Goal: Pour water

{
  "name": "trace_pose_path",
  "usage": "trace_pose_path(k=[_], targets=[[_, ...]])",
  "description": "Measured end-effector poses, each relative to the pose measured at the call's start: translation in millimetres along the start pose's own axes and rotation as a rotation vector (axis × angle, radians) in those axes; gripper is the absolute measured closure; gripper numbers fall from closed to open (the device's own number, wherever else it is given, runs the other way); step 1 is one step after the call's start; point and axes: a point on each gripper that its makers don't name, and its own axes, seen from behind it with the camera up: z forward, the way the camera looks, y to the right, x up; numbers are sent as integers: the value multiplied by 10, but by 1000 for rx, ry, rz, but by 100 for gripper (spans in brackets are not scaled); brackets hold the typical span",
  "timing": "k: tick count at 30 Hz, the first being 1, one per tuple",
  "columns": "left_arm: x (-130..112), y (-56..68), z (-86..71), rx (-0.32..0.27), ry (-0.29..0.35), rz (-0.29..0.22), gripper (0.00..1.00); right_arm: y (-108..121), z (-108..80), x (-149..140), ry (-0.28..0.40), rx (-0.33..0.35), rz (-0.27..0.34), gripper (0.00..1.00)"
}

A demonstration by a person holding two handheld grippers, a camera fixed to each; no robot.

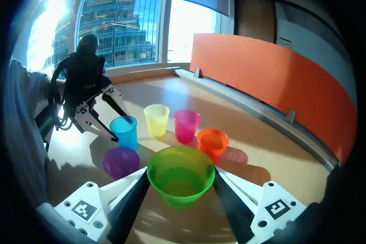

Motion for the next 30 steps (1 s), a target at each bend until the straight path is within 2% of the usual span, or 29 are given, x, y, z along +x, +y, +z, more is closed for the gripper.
trace_pose_path(k=[3, 17, 30], targets=[[-7, 1, -9, -2, -3, -2, 0, -1, 7, -5, -1, 0, 2, 8], [-148, -8, -107, 16, -22, -23, 0, -50, 149, -226, -28, 3, 18, 8], [-229, -31, -252, 41, -12, -49, 0, -91, 296, -484, -66, 8, 37, 8]])
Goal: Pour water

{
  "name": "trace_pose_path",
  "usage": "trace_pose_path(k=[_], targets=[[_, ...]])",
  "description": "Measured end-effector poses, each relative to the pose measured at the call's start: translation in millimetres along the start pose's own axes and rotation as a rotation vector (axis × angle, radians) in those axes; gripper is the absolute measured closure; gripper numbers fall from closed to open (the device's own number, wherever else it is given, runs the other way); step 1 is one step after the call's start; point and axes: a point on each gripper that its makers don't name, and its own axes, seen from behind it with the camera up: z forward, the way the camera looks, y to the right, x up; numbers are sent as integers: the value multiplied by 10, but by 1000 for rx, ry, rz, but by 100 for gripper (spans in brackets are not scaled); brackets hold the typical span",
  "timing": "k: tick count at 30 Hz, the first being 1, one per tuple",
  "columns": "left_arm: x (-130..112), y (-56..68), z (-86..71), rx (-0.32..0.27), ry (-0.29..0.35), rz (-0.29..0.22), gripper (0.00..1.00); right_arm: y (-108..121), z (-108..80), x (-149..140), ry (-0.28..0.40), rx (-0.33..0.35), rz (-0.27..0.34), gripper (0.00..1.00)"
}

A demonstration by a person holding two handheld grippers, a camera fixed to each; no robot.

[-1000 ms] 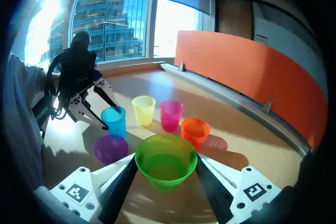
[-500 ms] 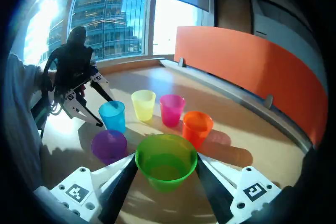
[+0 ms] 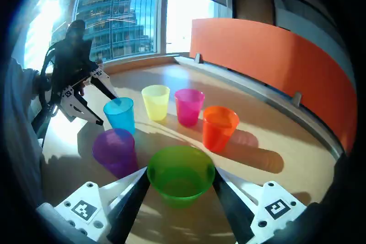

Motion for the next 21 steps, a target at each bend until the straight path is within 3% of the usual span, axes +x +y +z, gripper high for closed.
trace_pose_path(k=[21], targets=[[47, -50, -58, 13, 4, 2, 0, -26, 47, -143, -12, -11, -3, 6]])
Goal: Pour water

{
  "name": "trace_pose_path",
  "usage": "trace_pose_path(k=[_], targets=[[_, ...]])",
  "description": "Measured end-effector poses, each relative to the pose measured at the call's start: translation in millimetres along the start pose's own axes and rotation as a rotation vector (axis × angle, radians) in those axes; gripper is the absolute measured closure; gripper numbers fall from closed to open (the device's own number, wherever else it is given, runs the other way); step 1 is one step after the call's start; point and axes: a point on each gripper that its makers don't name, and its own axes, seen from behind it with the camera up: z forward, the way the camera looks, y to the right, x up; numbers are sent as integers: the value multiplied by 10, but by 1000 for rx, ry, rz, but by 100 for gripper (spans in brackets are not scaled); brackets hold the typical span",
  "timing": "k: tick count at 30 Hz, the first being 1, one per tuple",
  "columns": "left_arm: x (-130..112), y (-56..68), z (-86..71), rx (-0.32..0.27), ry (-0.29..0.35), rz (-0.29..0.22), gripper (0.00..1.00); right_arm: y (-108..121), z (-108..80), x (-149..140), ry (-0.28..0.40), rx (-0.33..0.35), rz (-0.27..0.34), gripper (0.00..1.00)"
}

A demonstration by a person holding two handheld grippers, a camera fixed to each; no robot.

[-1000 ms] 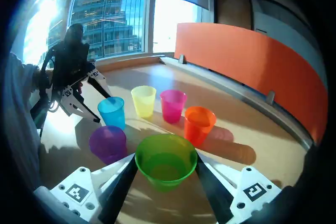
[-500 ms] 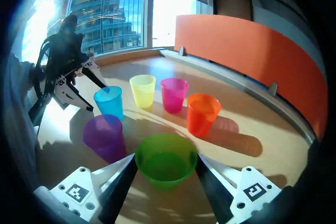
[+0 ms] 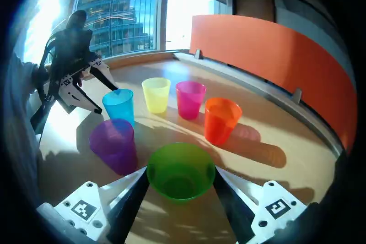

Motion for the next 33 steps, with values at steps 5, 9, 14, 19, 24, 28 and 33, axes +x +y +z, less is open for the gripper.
trace_pose_path(k=[5, 9, 14, 19, 24, 28, 33], targets=[[12, 23, -8, -8, 2, -11, 0, -21, -10, -13, -2, 4, 11, 3], [-7, 43, -19, -9, 0, -13, 0, -10, -54, -23, -3, -3, 15, 1], [-27, 28, -64, 0, 6, -19, 0, 3, -157, -50, -2, -17, 21, 1], [-54, -15, -133, 19, 17, -37, 0, 17, -290, -90, 4, -39, 28, 1], [-81, -69, -210, 46, 27, -51, 0, 24, -447, -130, 10, -63, 31, 1], [-104, -101, -279, 70, 33, -60, 0, 29, -580, -154, 19, -85, 35, 1], [-92, -138, -350, 103, 58, -68, 0, 46, -721, -163, 38, -116, 46, 1]])
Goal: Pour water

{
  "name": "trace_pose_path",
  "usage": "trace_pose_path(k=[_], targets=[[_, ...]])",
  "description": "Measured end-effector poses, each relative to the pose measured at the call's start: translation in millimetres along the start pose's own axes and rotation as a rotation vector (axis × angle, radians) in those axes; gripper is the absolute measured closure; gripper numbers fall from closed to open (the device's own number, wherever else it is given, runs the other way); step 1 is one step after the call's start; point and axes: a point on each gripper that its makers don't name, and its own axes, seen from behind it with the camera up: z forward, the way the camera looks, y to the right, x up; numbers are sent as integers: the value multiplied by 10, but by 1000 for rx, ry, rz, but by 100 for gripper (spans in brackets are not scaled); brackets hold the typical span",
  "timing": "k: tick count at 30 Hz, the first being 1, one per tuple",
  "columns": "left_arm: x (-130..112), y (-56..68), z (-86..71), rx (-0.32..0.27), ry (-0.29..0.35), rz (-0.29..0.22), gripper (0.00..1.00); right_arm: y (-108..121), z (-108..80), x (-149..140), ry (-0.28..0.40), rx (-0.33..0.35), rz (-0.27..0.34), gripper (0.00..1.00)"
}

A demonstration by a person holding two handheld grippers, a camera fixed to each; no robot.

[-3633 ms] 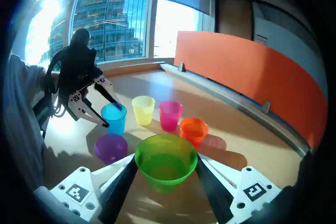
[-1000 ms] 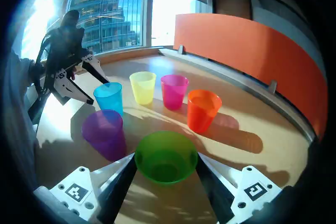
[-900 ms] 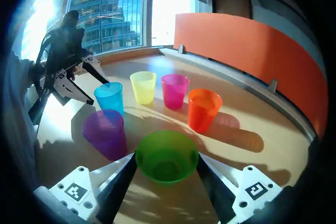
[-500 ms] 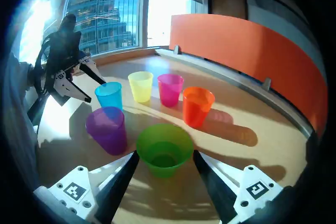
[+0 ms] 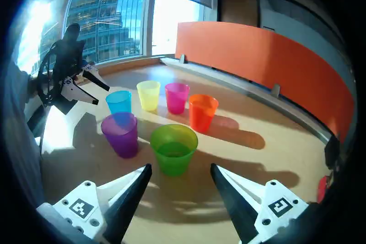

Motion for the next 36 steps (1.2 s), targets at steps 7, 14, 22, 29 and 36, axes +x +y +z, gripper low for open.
trace_pose_path(k=[7, 14, 22, 29, 36], targets=[[91, -87, -103, 69, 70, -2, 0, 61, -178, 60, 46, -56, 18, 1], [236, -246, -268, 162, 159, -13, 0, 216, -367, 144, 97, -146, 37, 1], [420, -366, -449, 244, 265, -24, 0, 354, -573, 337, 185, -246, 68, 1], [552, -510, -606, 318, 347, -69, 0, 492, -719, 458, 263, -341, 97, 1], [715, -574, -783, 389, 440, -90, 0, 695, -860, 516, 327, -461, 146, 1]])
